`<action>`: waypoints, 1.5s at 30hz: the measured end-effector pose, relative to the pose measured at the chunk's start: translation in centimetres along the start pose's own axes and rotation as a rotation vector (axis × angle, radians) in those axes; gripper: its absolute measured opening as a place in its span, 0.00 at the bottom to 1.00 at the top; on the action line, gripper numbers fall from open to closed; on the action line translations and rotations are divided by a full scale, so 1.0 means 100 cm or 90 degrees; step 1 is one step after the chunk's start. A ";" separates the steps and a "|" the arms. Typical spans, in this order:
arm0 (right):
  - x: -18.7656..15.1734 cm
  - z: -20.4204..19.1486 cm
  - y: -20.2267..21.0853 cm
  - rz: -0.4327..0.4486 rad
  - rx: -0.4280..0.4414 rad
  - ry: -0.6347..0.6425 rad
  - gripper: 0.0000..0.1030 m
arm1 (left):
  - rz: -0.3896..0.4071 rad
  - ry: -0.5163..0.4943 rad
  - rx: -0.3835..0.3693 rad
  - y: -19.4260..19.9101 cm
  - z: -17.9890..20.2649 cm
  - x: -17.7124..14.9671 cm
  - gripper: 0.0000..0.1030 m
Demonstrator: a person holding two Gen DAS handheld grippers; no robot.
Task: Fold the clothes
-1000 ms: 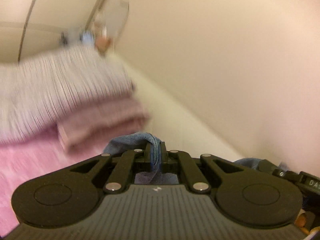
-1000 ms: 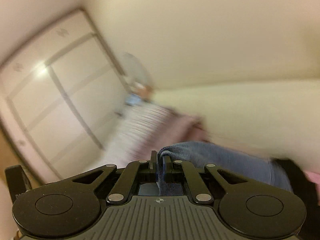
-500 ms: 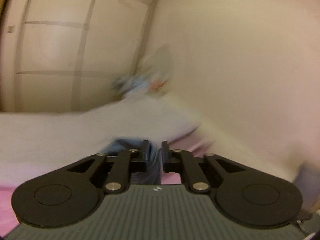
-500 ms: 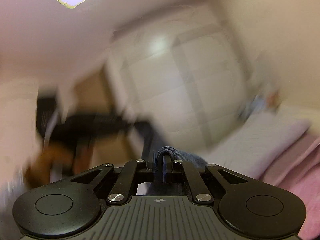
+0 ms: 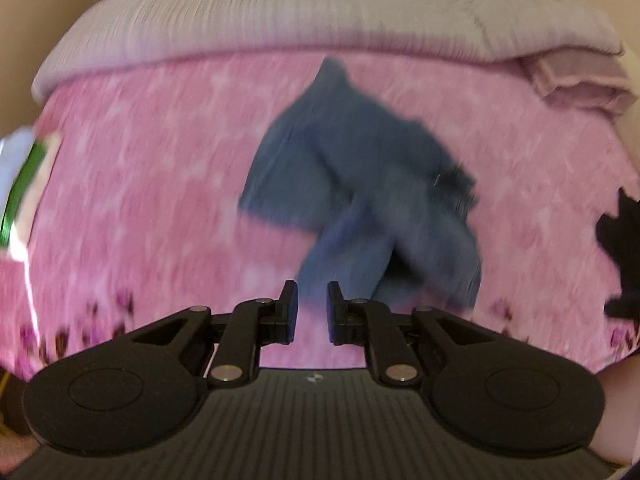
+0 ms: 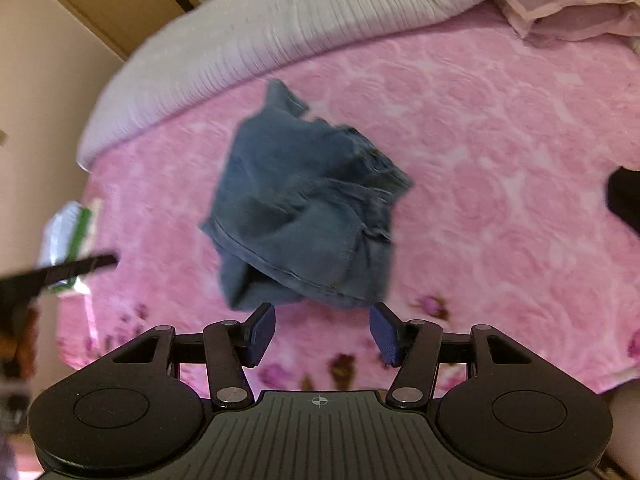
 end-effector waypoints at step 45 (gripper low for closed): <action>-0.141 0.010 0.068 0.043 -0.024 0.115 0.55 | 0.113 0.068 0.065 0.116 0.055 -0.159 0.29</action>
Point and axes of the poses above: each gripper's, at about its wrist camera, not at the fingertips, and y roughly against the way its jaws point, z to its right, x to its top, the point moved 3 cm from there along -y, roughly the way its jaws point, and after that the axes turned 4 degrees about -y, right-handed, at the moved point
